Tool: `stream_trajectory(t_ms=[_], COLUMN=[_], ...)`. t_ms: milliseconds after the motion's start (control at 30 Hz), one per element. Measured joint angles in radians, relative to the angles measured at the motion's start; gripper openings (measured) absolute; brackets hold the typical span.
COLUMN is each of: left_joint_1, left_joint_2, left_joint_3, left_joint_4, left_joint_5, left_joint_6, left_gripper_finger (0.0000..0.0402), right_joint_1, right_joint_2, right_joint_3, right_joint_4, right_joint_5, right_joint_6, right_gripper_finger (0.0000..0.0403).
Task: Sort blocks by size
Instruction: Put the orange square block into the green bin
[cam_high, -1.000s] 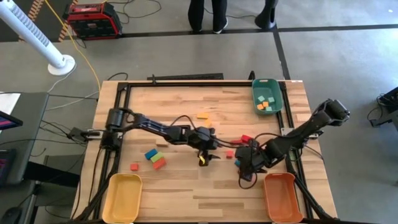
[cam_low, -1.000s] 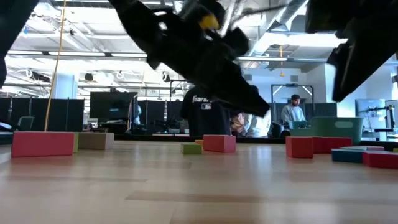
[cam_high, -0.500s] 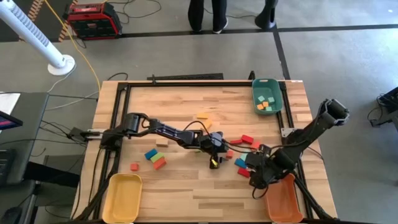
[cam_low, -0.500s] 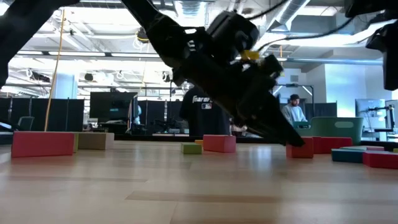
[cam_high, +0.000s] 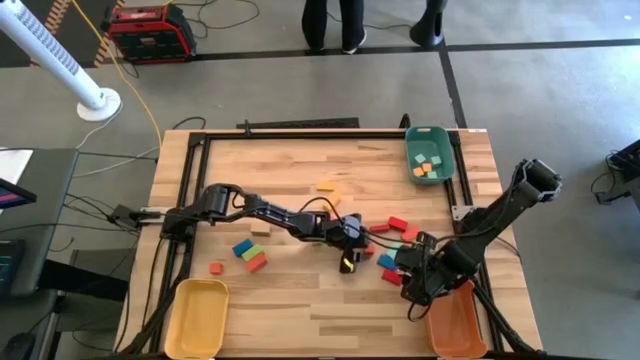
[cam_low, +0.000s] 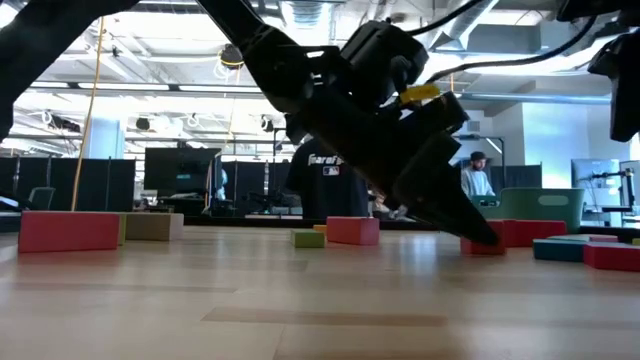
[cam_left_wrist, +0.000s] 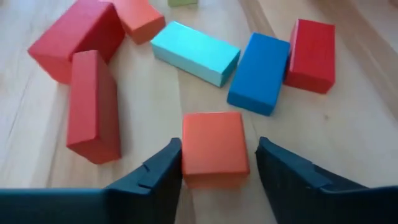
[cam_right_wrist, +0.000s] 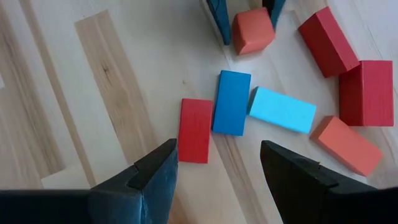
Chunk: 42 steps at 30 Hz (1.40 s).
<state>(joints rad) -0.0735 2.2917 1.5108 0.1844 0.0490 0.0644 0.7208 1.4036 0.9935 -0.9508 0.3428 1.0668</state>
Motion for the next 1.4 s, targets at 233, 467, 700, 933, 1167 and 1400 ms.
stream_trajectory(t_ms=[233, 467, 700, 933, 1167, 1400], left_joint_1=[-0.009, -0.008, 0.011, 0.025, 0.021, 0.013], left_joint_2=[0.0, 0.0, -0.048, -0.158, -0.245, -0.264], left_joint_3=[0.0, 0.0, -0.001, -0.001, -0.001, -0.001], left_joint_4=[-0.011, -0.015, -0.092, -0.195, -0.204, -0.188], left_joint_5=[0.002, 0.006, 0.008, 0.008, 0.008, 0.05], left_joint_6=[0.032, 0.051, 0.082, 0.127, 0.152, 0.155], left_gripper_finger=[0.0126, 0.0126, 0.0126, 0.0126, 0.0126, 0.0126], right_joint_1=[0.0, 0.0, 0.0, -0.004, -0.022, -0.042], right_joint_2=[0.0, 0.0, 0.001, 0.001, 0.001, 0.001], right_joint_3=[0.0, 0.0, 0.0, 0.0, 0.0, 0.0], right_joint_4=[-0.003, -0.003, 0.004, 0.022, 0.088, 0.133], right_joint_5=[0.0, 0.017, 0.123, 0.23, 0.377, 0.54], right_joint_6=[0.006, 0.015, 0.002, -0.045, -0.14, -0.232], right_gripper_finger=[0.0254, 0.0254, 0.0254, 0.0254, 0.0254, 0.0254])
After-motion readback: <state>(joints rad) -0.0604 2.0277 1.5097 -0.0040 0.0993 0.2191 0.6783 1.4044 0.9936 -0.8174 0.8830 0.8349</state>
